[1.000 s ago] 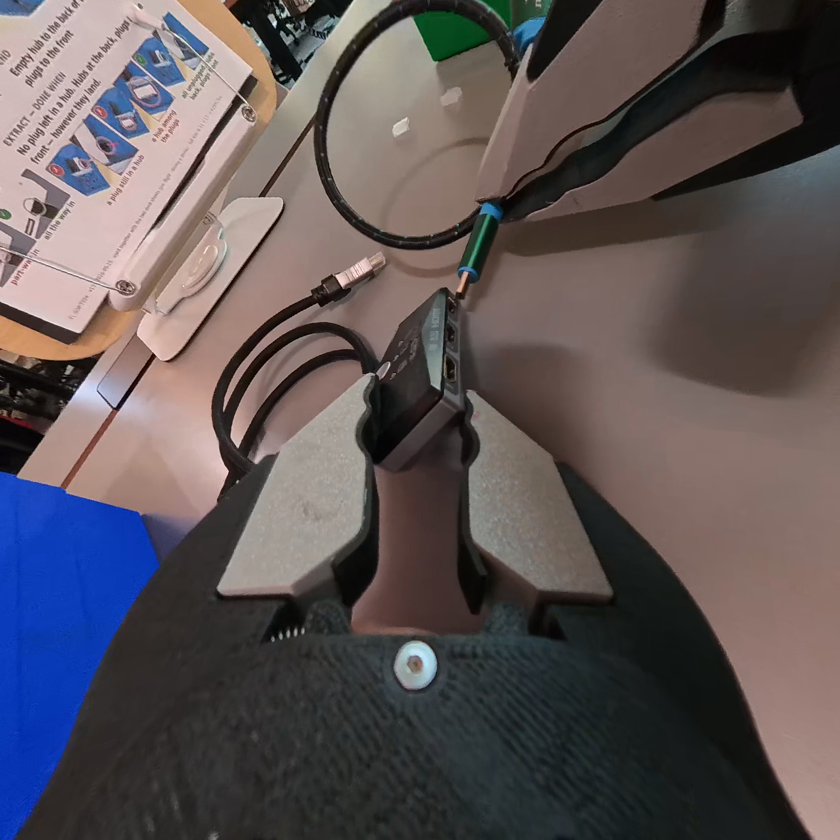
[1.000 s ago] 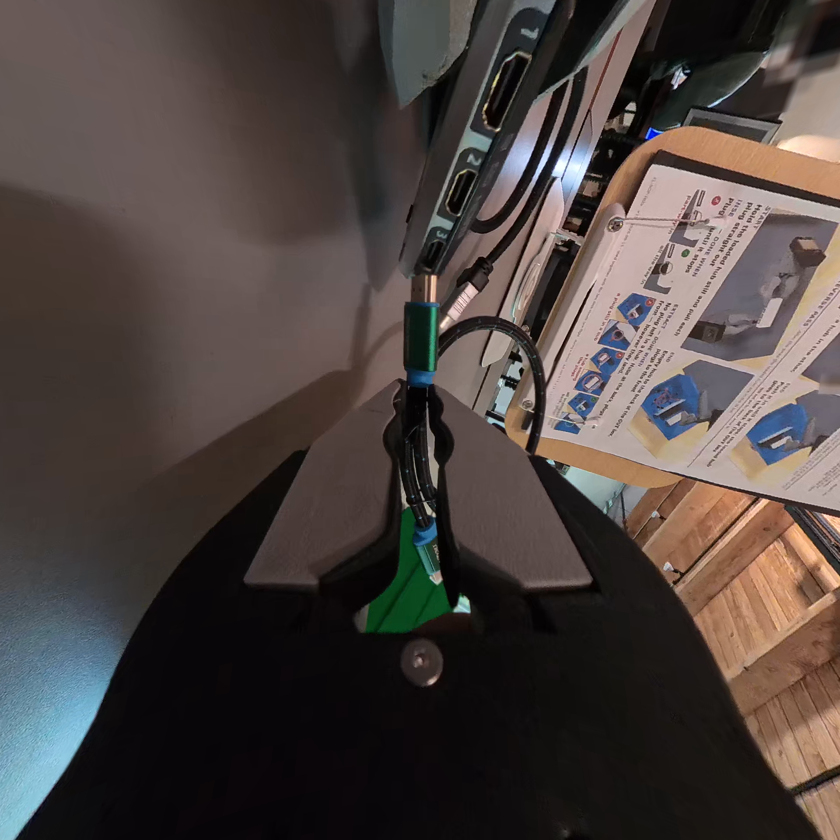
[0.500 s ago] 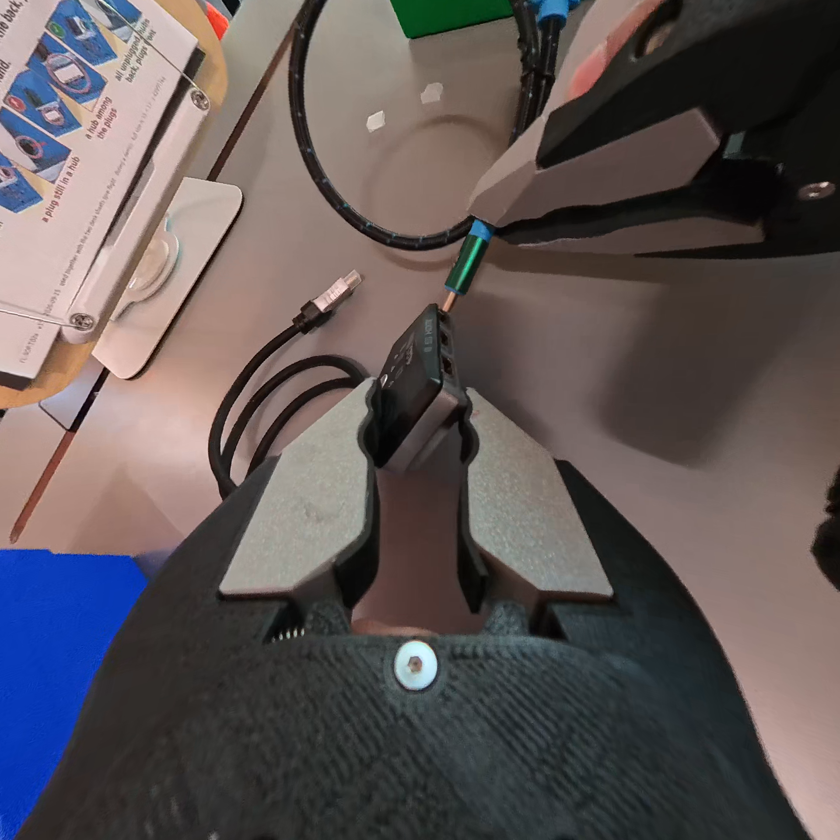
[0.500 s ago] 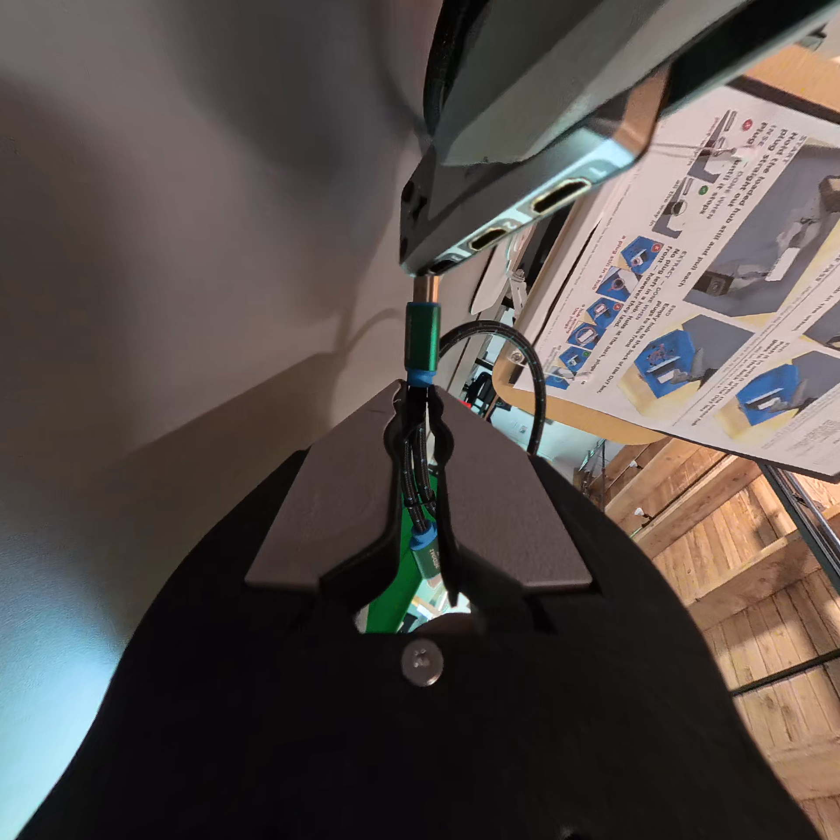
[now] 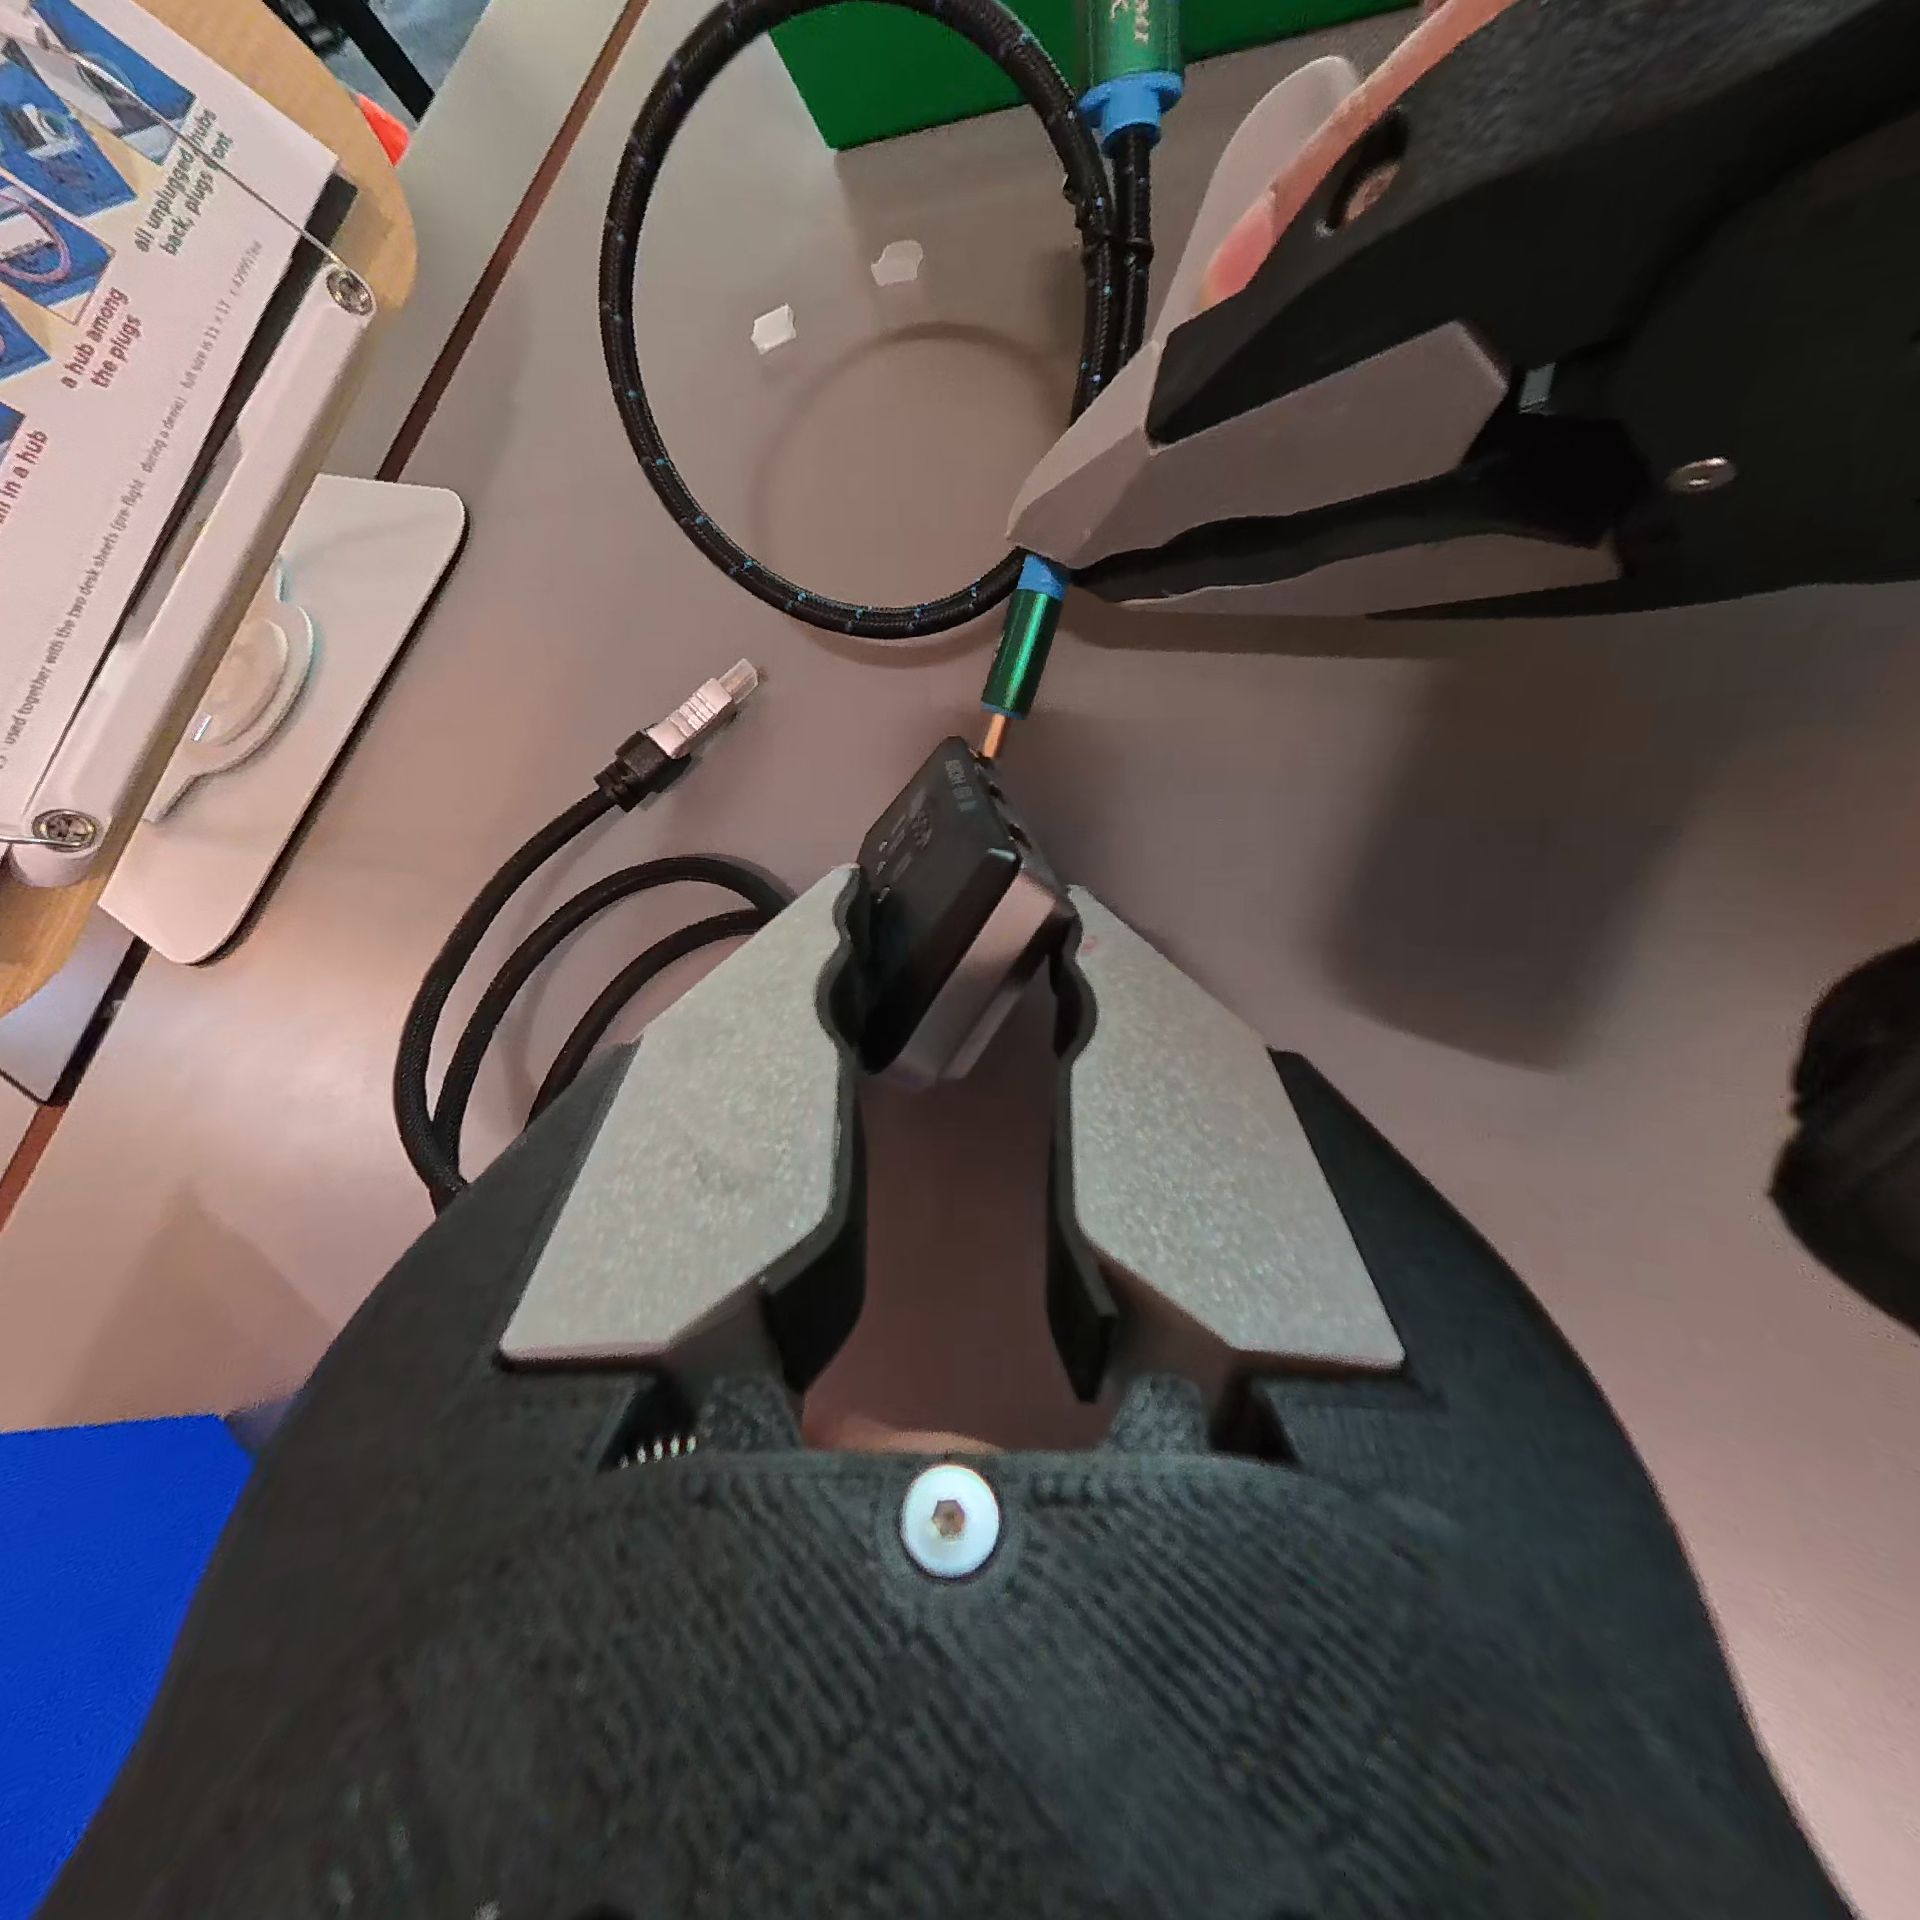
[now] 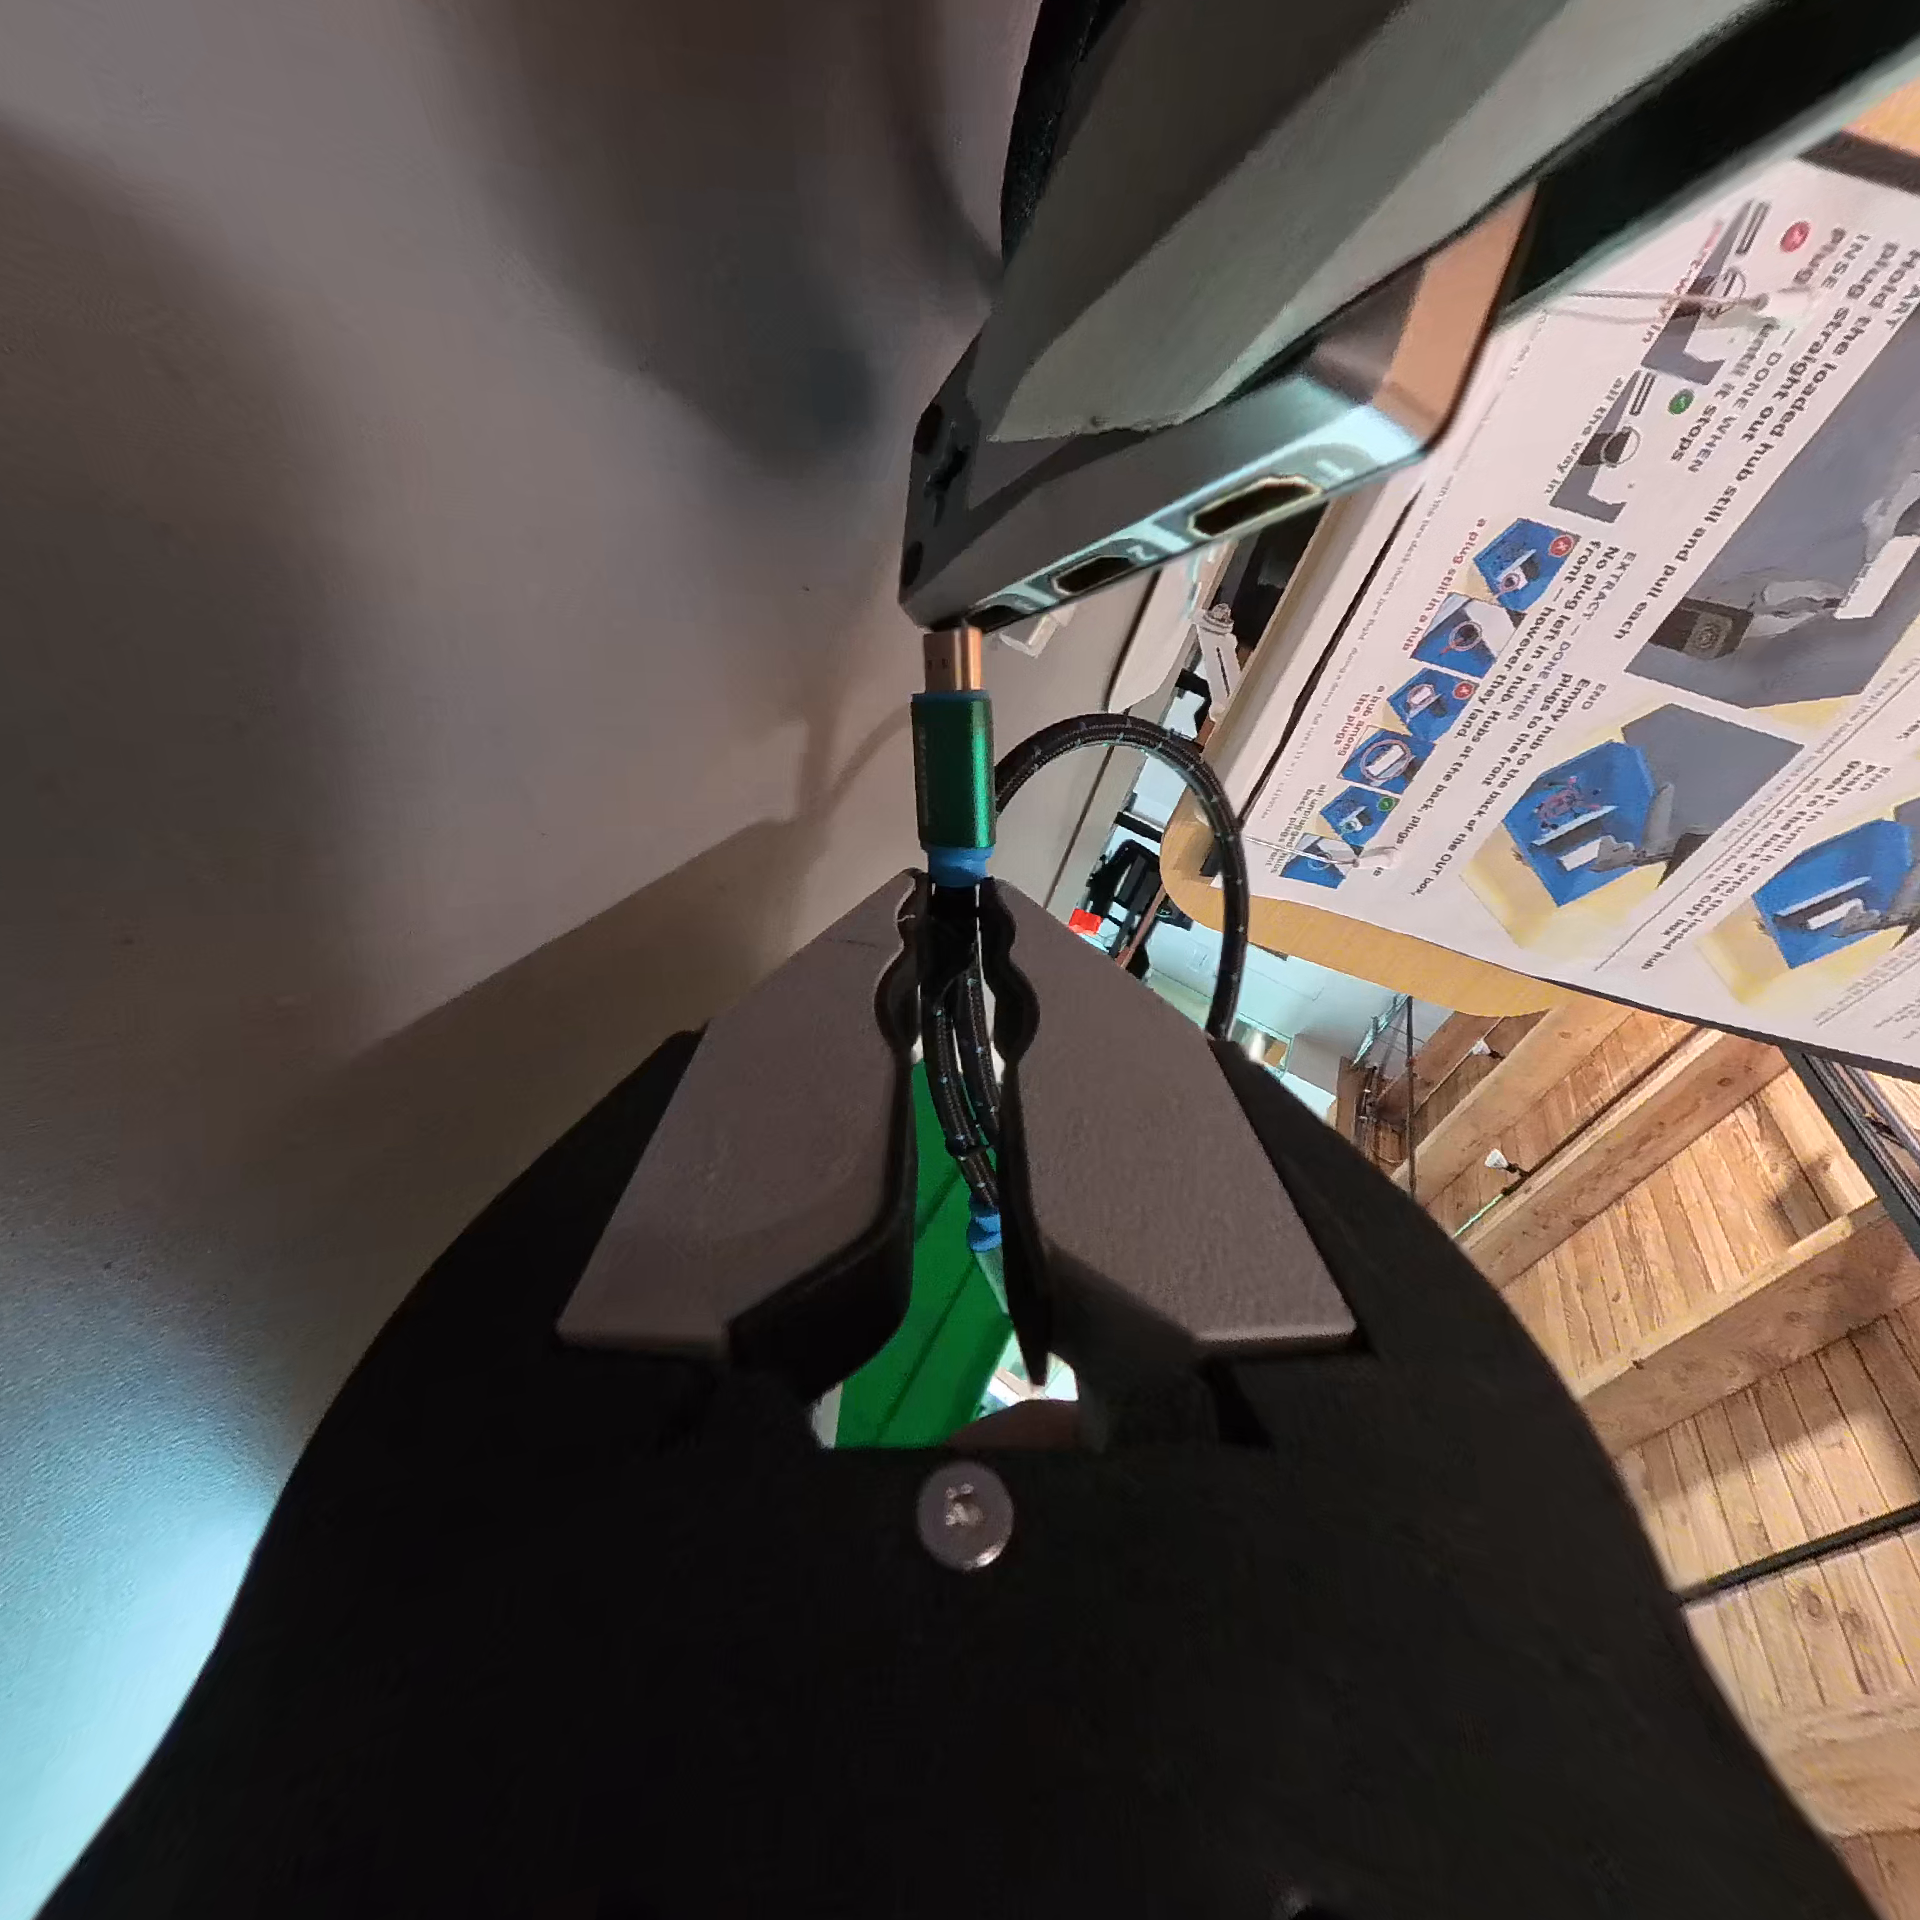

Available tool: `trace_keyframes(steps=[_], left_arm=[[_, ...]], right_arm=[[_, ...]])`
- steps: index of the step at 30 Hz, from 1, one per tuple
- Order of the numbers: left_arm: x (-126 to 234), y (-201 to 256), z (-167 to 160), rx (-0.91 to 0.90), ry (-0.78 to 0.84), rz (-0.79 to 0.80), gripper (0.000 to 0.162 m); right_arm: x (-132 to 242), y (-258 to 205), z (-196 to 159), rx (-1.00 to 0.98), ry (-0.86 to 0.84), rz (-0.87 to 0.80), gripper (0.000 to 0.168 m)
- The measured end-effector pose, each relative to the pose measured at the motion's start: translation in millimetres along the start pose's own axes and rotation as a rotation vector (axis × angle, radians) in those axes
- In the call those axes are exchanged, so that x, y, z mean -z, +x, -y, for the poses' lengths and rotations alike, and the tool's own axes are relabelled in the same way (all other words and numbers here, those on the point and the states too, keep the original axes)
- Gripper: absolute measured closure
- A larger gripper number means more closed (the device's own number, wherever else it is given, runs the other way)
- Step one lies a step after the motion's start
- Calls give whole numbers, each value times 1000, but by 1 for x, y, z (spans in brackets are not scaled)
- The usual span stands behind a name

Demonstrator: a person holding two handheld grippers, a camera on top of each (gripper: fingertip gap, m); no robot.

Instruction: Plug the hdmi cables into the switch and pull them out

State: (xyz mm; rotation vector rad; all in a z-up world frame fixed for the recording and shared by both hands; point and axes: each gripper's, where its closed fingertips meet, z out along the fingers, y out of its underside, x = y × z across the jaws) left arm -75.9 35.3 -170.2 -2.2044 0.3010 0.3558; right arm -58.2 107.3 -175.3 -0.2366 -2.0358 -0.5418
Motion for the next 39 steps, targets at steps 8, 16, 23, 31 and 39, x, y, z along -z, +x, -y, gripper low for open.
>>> trace_keyframes(steps=[8,16,23,31,39], left_arm=[[1,1,2,2,47,13,128],[-1,-1,4,10,65,37,128],[-5,0,2,-1,45,59,128],[-8,-3,0,25,29,76,128],[-9,-5,-1,33,31,88,128]], right_arm=[[2,3,-1,-20,-3,-34,162],[10,5,1,-39,20,-62,163],[17,9,5,-5,22,-90,163],[24,15,12,13,34,-127,163],[23,11,14,48,40,-128,163]])
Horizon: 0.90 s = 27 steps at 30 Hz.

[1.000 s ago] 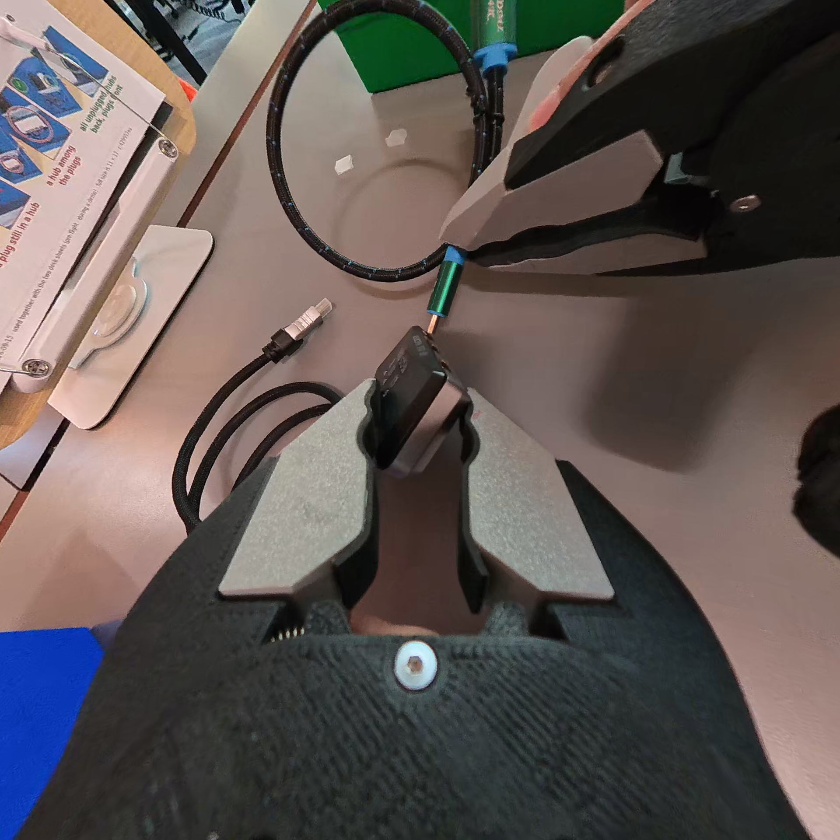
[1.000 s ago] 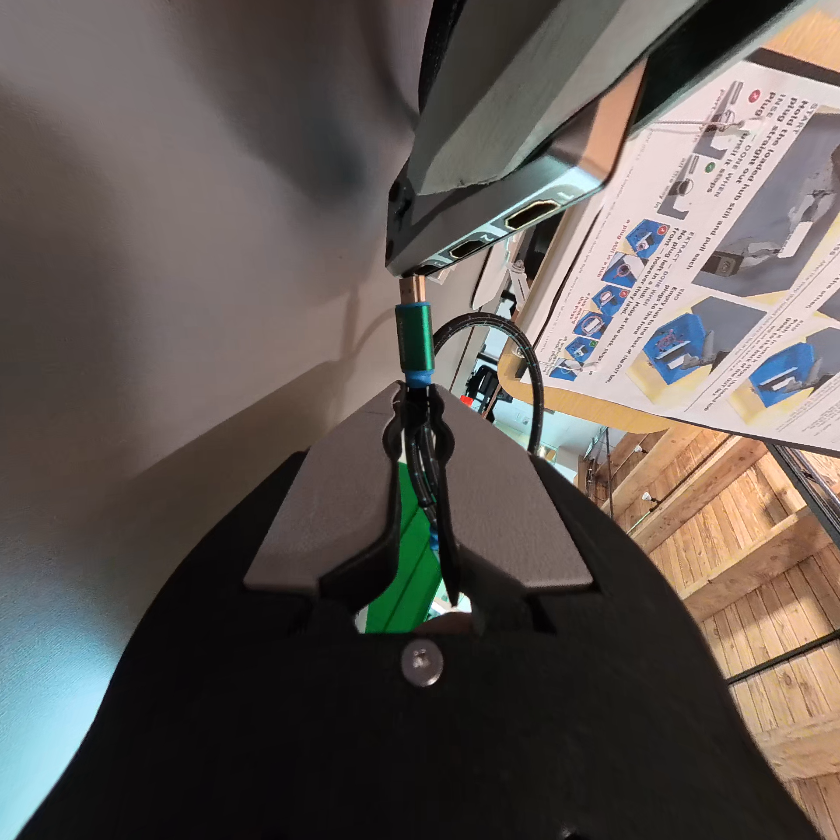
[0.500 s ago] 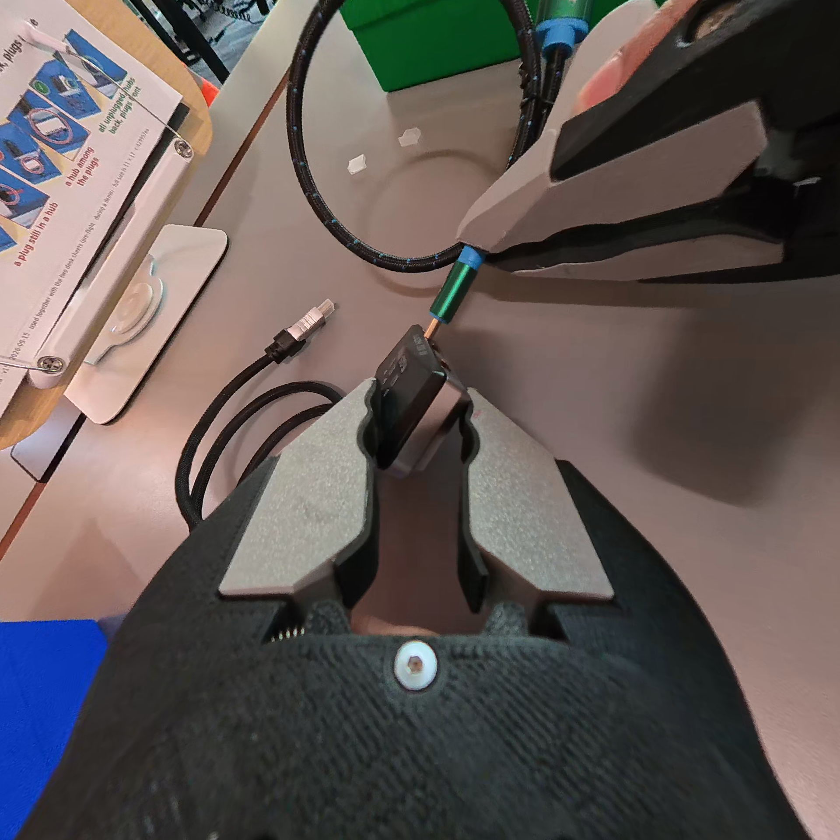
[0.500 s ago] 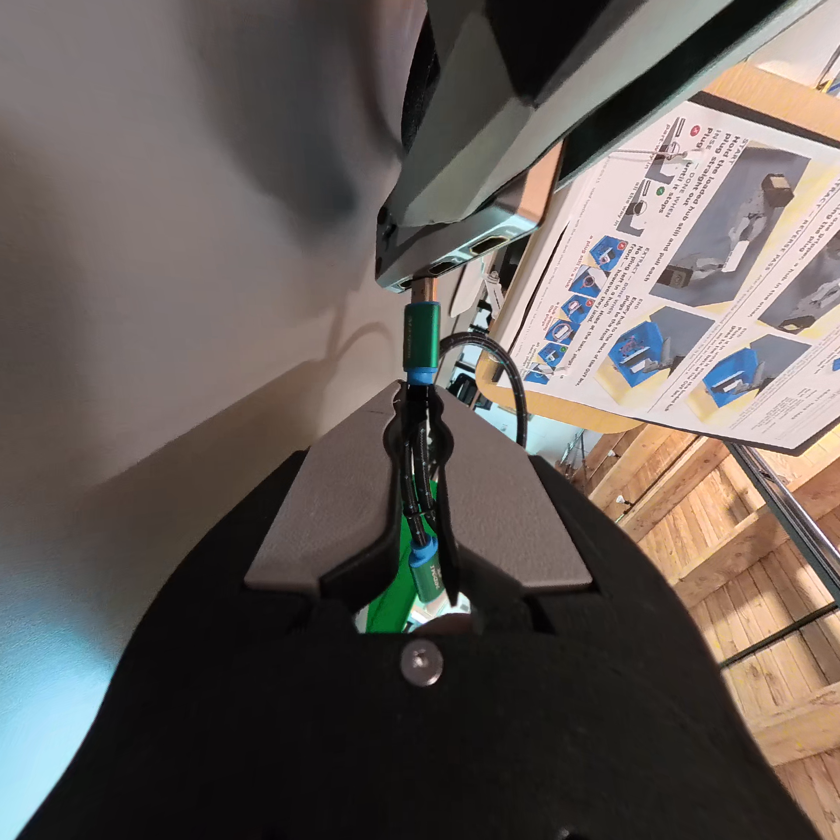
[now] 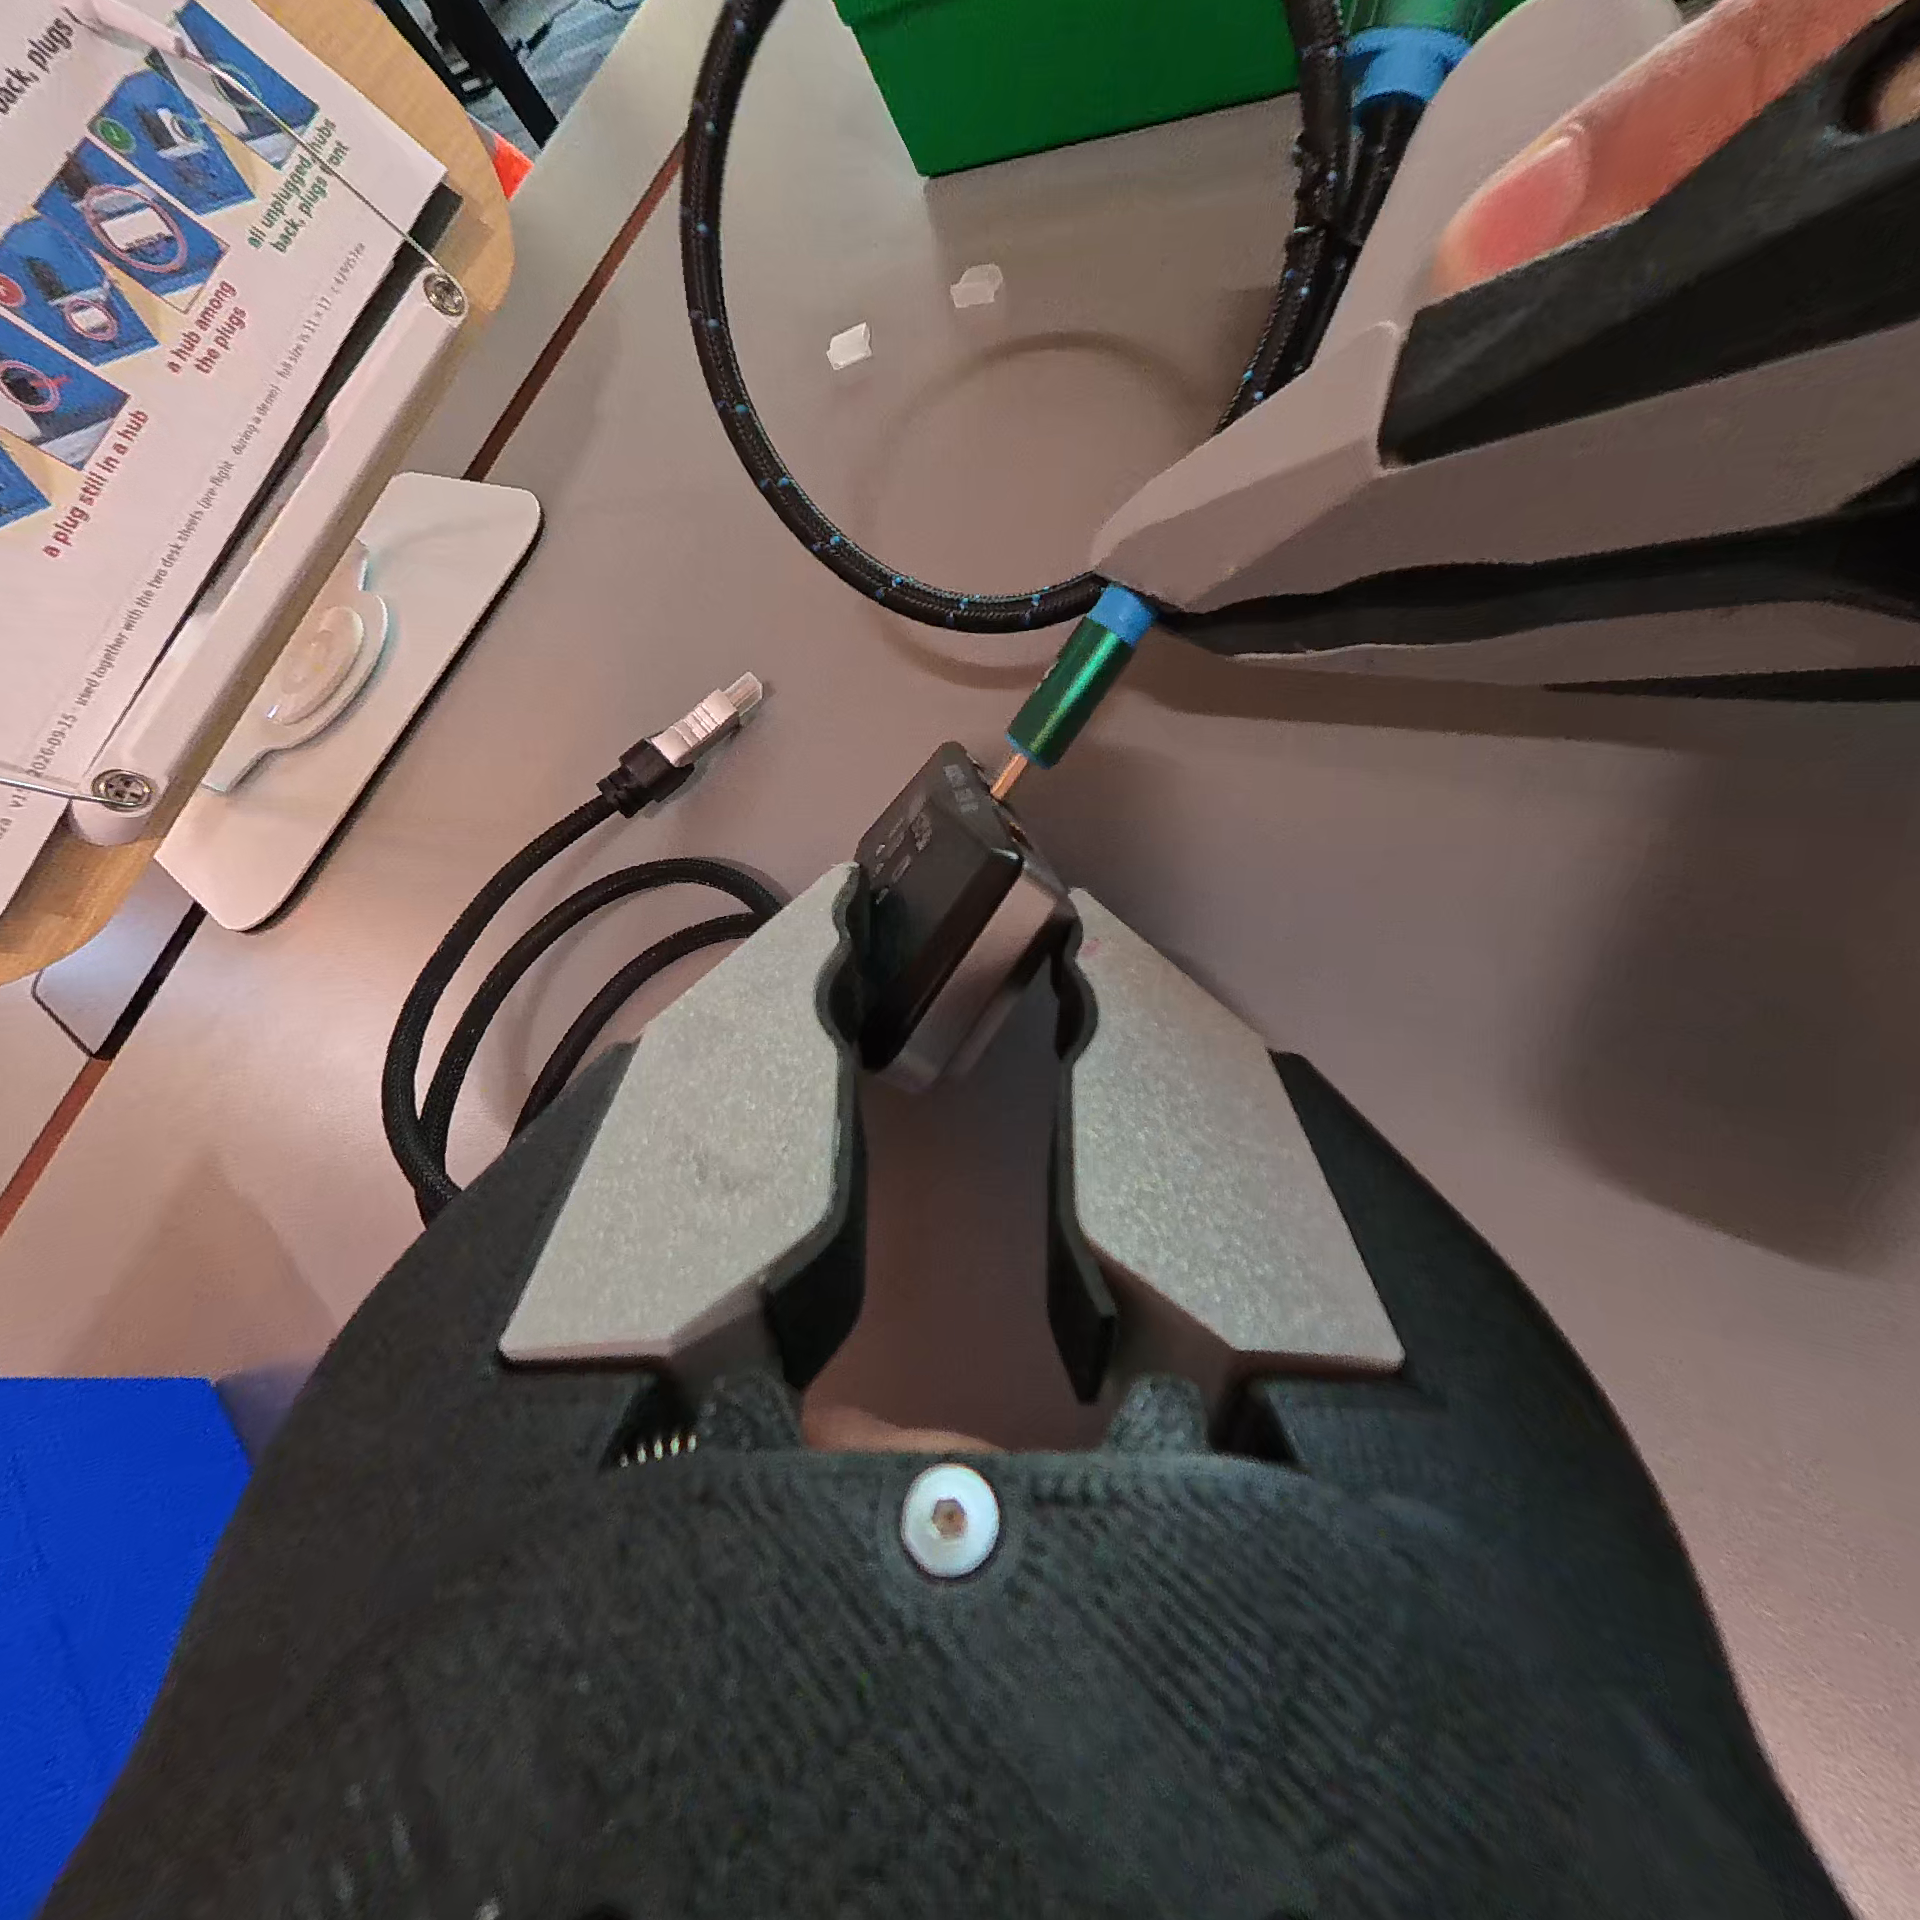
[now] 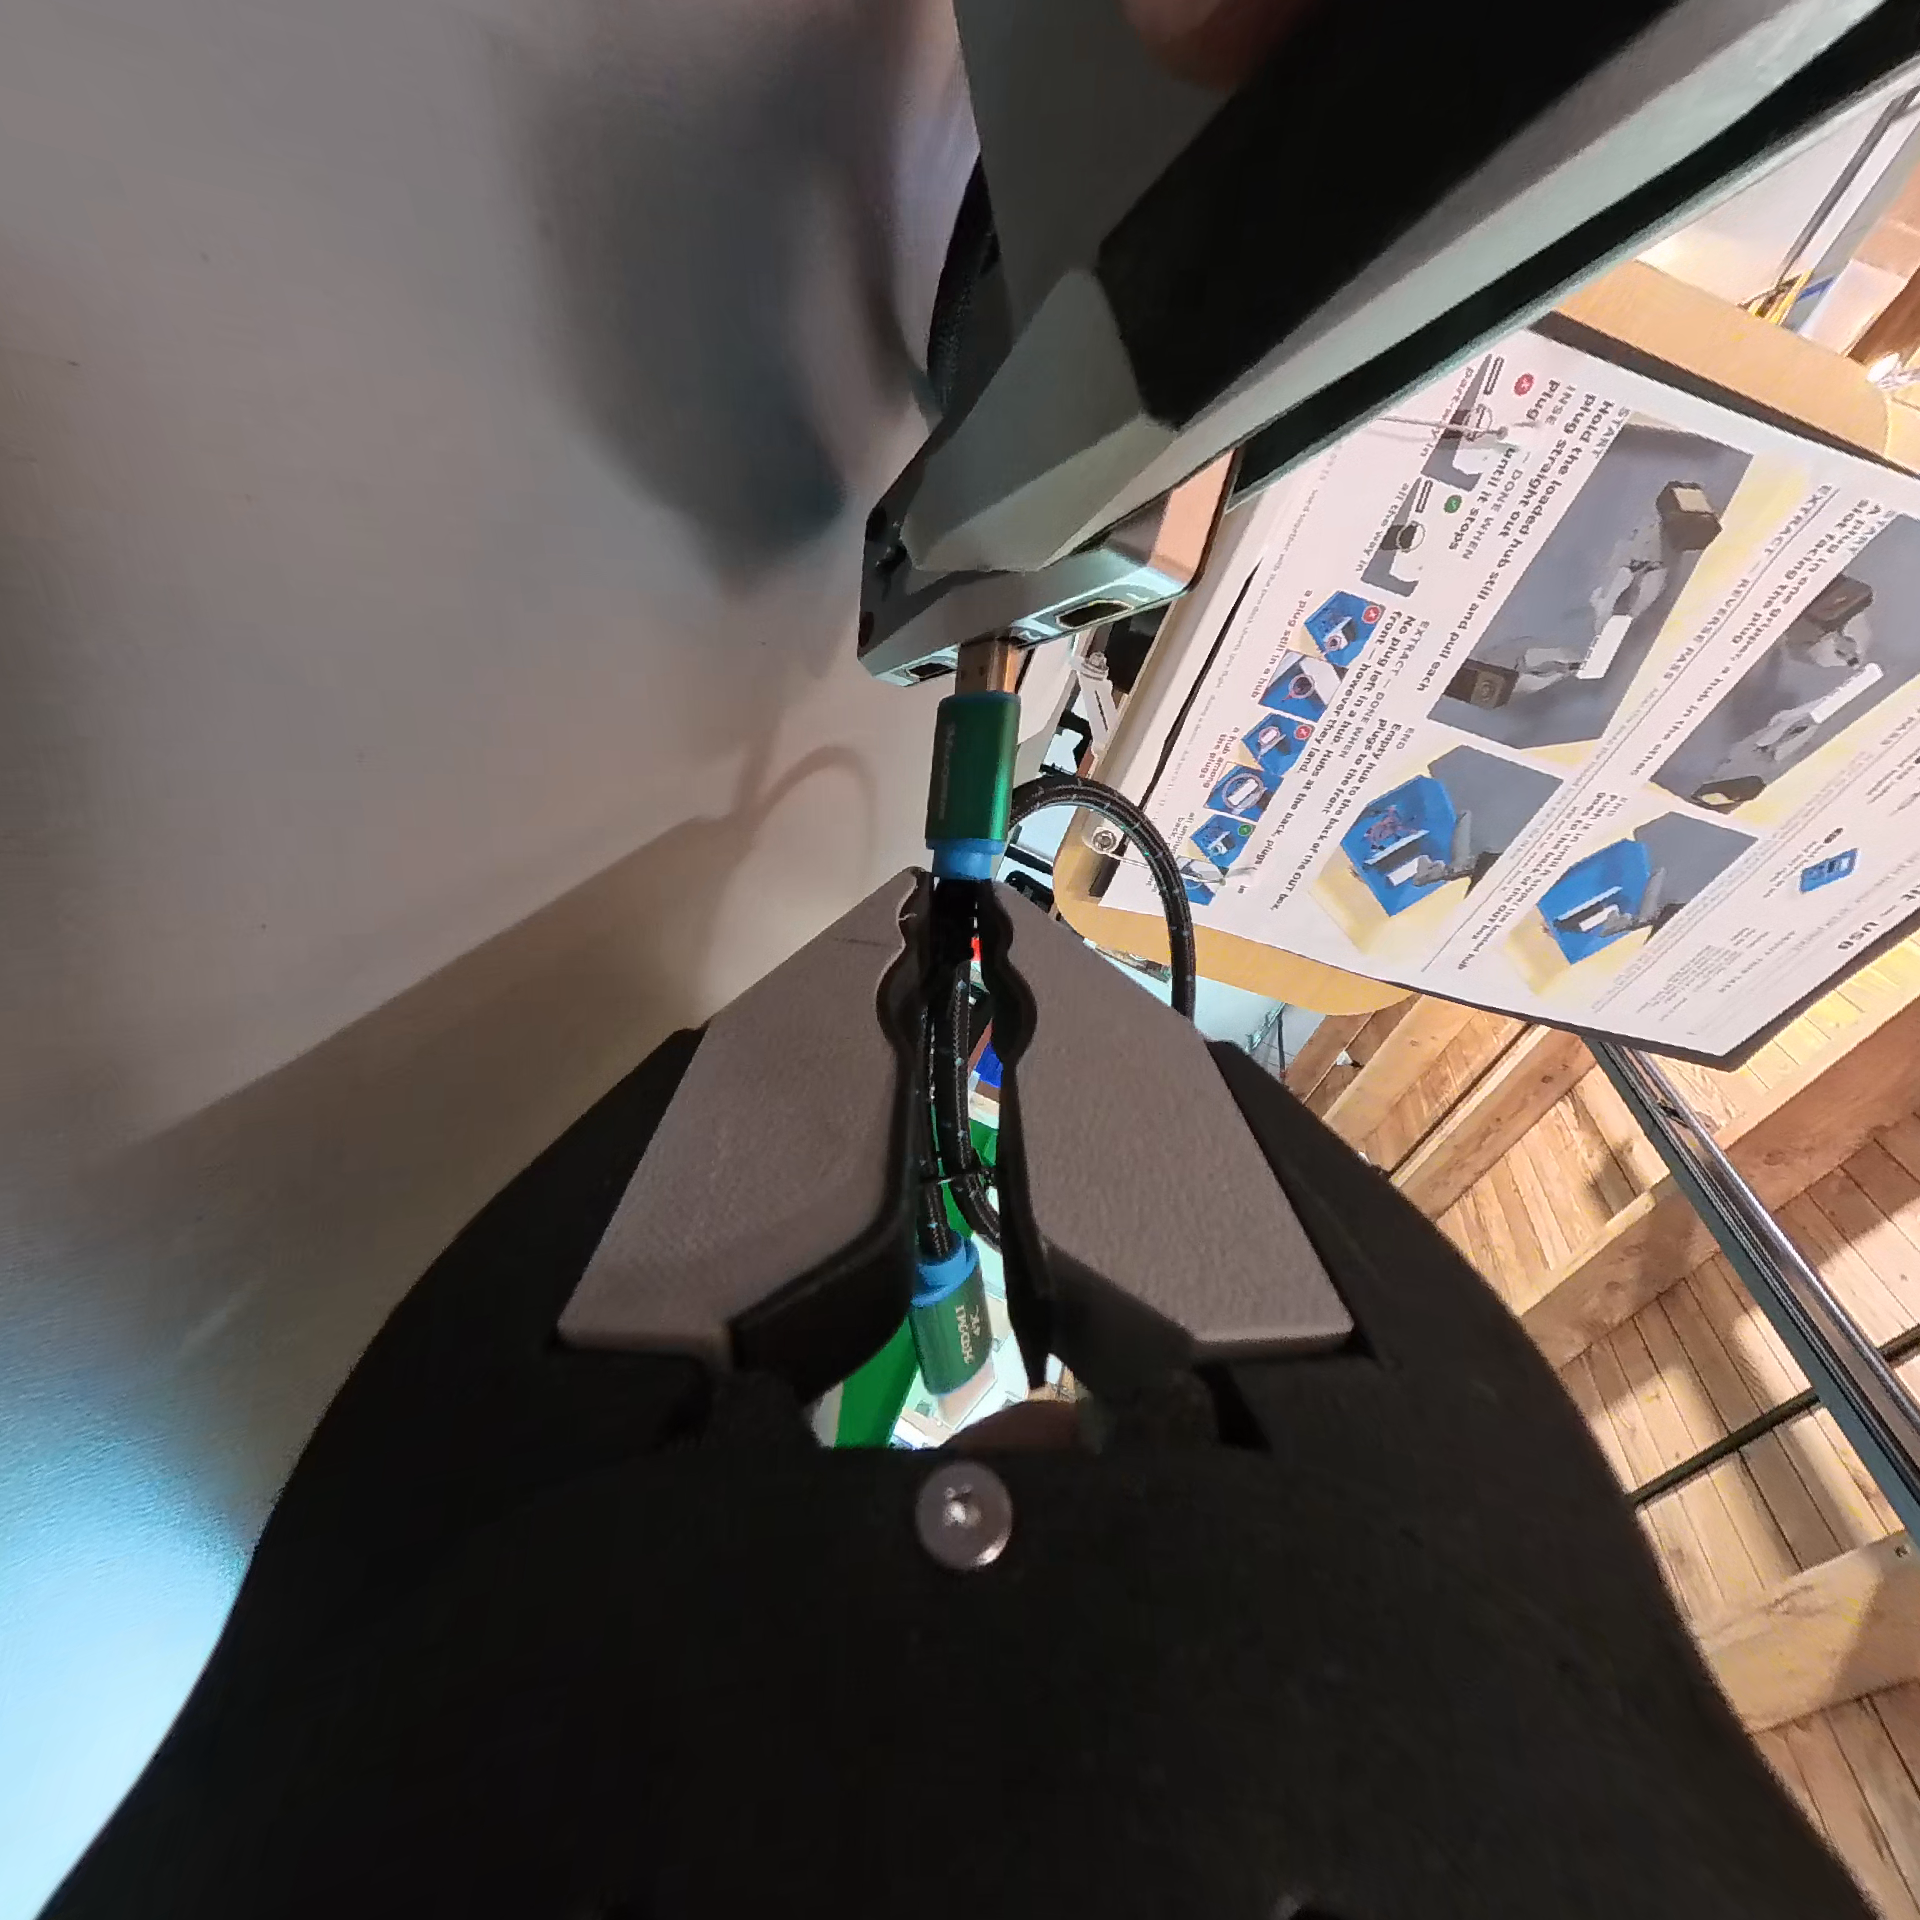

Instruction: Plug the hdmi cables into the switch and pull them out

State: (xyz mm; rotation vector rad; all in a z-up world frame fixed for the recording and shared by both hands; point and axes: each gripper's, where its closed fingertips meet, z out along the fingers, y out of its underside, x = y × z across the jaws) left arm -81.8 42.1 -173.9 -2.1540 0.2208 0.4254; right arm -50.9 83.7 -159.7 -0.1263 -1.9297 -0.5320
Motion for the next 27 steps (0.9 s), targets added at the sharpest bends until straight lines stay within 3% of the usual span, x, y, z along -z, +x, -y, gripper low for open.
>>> trace_keyframes(steps=[4,10,18,27], left_arm=[[0,0,-2,-1,-7,0,128],[4,0,-5,31,-12,-42,127],[4,-2,-4,65,-5,-38,127],[4,-1,-3,57,-7,-30,127]], right_arm=[[-2,3,1,19,11,-25,163],[-5,13,4,81,80,-213,162],[-11,6,0,-41,70,-214,162],[-17,10,-4,-16,30,-169,162]])
